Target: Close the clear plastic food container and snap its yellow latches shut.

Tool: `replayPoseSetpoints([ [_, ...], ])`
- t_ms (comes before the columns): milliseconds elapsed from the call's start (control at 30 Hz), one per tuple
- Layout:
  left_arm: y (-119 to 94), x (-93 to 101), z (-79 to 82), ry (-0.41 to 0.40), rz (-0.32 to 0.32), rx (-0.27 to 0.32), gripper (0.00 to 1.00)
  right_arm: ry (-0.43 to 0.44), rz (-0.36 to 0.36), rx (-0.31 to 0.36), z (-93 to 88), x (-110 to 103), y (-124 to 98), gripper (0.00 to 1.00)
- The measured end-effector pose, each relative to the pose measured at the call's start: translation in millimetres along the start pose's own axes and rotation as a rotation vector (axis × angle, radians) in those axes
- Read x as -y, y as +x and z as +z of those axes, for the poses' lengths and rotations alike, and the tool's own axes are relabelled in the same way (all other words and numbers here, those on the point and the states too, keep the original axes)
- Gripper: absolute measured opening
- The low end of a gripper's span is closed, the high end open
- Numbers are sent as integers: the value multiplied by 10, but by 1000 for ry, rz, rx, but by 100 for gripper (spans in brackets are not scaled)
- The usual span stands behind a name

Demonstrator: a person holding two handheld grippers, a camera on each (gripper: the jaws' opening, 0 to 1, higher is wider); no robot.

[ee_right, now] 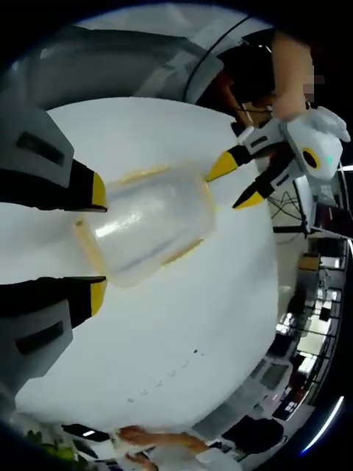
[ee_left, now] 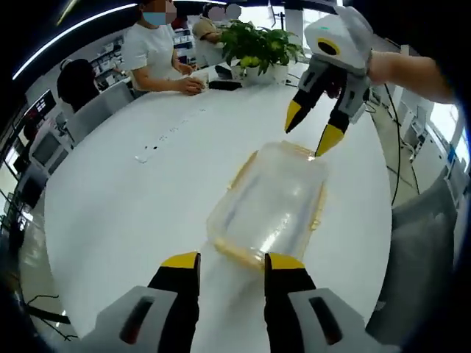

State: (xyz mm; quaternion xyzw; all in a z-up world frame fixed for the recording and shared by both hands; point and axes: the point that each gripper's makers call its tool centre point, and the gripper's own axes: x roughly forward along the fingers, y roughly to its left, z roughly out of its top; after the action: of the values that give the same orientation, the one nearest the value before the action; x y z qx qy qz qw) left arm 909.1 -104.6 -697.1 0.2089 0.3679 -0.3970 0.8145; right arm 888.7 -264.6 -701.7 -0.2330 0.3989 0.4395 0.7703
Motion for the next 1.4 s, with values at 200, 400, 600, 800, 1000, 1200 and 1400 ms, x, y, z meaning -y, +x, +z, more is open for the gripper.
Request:
replayPoseSetpoints([
  [200, 5, 49, 10, -85, 12, 38, 26, 231, -20, 105, 19, 40, 18, 30],
  [400, 47, 80, 5, -188, 18, 62, 24, 358, -23, 164, -16, 57, 33, 30],
  [600, 90, 104, -27, -271, 16, 74, 24, 438, -19, 188, -65, 32, 83, 29],
  [800, 117, 113, -69, -327, 13, 81, 23, 538, -14, 226, -82, 35, 113, 29],
  [1000, 145, 118, -73, -401, 7, 102, 21, 625, -8, 258, -83, 58, 127, 29],
  [1200, 160, 121, -62, -460, 1, 113, 20, 668, -21, 273, -74, 55, 133, 29],
  [1400, 181, 99, -76, -492, -20, 109, 21, 712, -54, 289, -83, 25, 123, 28],
])
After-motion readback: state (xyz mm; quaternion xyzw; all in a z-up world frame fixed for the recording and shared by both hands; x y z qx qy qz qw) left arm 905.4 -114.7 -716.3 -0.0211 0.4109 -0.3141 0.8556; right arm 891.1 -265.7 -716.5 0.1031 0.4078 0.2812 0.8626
